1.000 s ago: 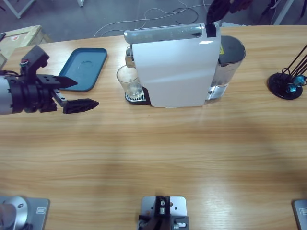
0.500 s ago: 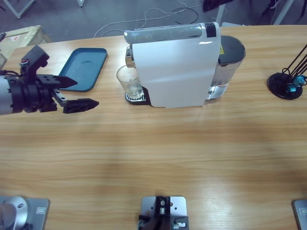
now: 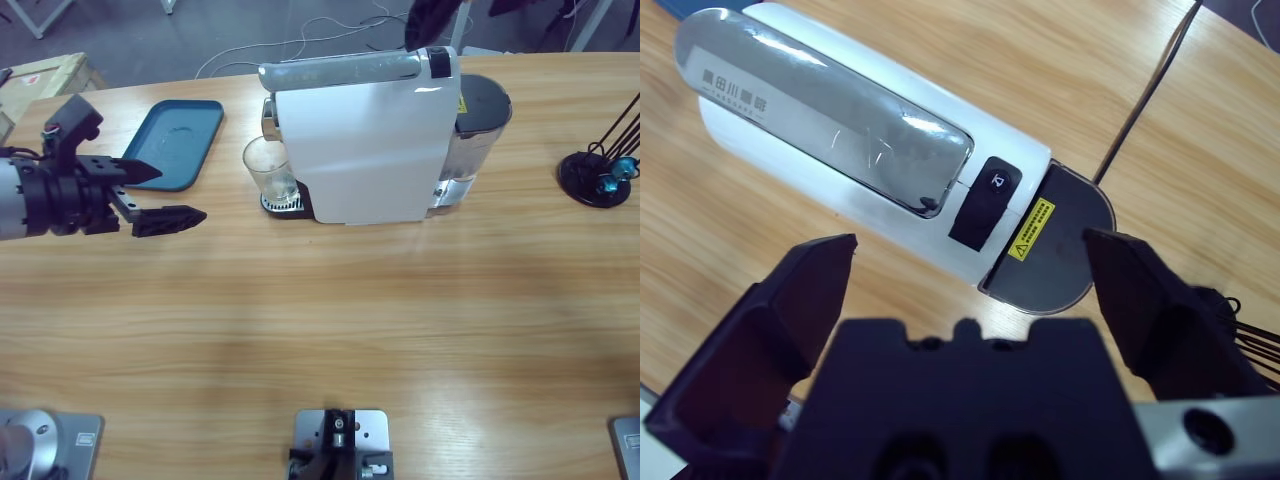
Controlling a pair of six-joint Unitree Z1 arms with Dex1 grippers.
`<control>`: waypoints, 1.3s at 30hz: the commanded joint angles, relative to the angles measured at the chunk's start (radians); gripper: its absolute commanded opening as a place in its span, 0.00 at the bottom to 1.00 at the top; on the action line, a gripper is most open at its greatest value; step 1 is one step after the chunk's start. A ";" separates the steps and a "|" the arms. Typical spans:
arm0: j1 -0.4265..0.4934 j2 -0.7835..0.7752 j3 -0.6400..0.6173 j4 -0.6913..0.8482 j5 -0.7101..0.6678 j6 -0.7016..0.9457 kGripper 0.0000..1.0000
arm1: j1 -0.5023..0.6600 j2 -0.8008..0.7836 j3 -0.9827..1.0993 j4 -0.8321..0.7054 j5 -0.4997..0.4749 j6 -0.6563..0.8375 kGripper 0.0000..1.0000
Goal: Pour coffee
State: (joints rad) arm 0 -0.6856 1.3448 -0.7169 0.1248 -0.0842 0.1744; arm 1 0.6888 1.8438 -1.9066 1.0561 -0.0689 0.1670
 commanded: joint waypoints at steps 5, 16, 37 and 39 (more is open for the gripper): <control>-0.008 -0.037 0.016 -0.007 0.011 -0.004 1.00 | 0.011 -0.069 0.029 -0.003 -0.046 0.017 1.00; -0.008 -0.046 0.019 -0.002 0.004 -0.004 1.00 | 0.025 -0.076 0.043 -0.015 -0.098 0.035 1.00; -0.008 -0.156 0.025 0.009 -0.022 -0.035 1.00 | 0.168 -0.544 0.653 -0.307 -0.118 0.034 1.00; -0.008 -0.177 0.030 0.017 -0.024 -0.037 1.00 | 0.169 -0.657 0.854 -0.463 -0.087 0.034 1.00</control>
State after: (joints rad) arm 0 -0.6856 1.2463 -0.7050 0.1252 -0.0874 0.1623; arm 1 0.8130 1.5295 -1.5353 0.8970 -0.1892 0.1911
